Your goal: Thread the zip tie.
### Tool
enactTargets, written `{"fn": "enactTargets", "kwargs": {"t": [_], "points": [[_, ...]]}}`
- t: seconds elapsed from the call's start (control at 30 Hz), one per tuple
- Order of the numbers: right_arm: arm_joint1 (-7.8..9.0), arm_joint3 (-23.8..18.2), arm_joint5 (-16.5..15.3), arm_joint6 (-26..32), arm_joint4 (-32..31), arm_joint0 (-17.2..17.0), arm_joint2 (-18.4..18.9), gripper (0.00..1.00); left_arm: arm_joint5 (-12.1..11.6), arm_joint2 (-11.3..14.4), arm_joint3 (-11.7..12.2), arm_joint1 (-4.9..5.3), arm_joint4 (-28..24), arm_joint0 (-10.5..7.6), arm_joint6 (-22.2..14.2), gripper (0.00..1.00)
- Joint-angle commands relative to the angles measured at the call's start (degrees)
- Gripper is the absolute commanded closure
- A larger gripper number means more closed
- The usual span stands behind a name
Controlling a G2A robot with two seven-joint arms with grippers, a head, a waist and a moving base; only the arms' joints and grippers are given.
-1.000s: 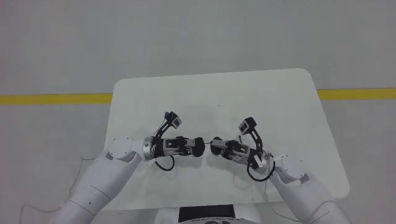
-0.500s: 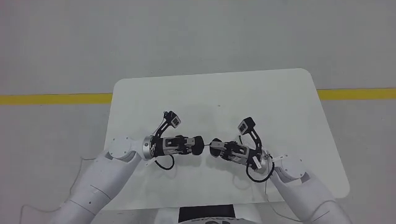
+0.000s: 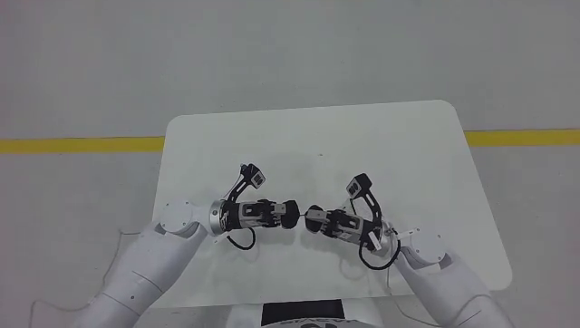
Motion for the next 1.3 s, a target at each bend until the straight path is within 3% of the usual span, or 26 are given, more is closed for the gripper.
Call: {"fn": "enactTargets", "kwargs": {"t": [0.0, 0.7, 1.27], "points": [[0.0, 0.0, 0.0, 0.0, 0.0, 0.0, -0.1, 1.0, 0.0, 0.0, -0.1, 0.01, 0.0, 0.07, 0.0, 0.78], [0.05, 0.0, 0.2, 0.0, -0.1, 0.2, -0.8, 1.0, 0.0, 0.1, -0.1, 0.03, 0.3, 0.13, 0.1, 0.8], [0.1, -0.2, -2.2, -3.3, 0.2, -0.7, 0.2, 1.0, 0.0, 0.8, 0.4, -0.01, 0.1, -0.27, 0.2, 0.82]]}}
